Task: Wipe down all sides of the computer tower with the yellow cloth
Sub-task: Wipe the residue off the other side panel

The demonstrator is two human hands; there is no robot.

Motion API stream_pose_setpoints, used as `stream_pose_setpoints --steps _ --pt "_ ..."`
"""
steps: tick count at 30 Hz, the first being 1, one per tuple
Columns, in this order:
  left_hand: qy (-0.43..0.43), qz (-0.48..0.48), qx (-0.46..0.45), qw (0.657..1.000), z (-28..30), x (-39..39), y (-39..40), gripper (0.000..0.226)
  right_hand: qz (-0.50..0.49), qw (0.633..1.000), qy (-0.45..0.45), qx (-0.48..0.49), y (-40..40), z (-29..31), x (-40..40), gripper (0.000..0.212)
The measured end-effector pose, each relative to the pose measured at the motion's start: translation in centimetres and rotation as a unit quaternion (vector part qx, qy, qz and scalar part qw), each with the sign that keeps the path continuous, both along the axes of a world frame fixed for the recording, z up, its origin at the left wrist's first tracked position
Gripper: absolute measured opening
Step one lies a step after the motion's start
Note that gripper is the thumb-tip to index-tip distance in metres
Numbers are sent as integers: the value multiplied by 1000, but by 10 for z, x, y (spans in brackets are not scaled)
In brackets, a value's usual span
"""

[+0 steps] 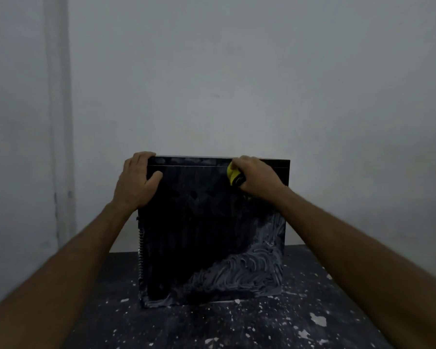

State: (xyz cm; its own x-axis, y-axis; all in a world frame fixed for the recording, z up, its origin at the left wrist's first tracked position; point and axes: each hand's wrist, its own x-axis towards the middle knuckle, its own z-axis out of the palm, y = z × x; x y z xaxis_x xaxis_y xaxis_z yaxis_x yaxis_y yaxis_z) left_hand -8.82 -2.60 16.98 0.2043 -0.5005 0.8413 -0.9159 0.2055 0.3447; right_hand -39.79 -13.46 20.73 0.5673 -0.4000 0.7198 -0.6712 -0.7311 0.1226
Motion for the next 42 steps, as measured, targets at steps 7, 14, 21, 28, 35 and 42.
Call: stream_pose_setpoints --steps 7,14,21,28,35,42 --pt "3 -4 4 1000 0 1 2 56 17 998 -54 -14 -3 -2 11 37" --pt "3 0 7 1000 0 2 0 56 -29 994 -100 -24 6 5 25 37" --pt "-12 -3 31 999 2 5 4 60 -46 992 -117 -18 9 12 35 35" --pt "-26 -12 47 998 6 14 8 63 -50 994 -92 -28 6 5 35 33" --pt "-36 -9 57 998 8 14 10 64 -19 999 -3 -35 12 5 41 39" --pt "-38 -8 60 997 8 14 12 65 -1 999 28 -46 20 1 55 42"
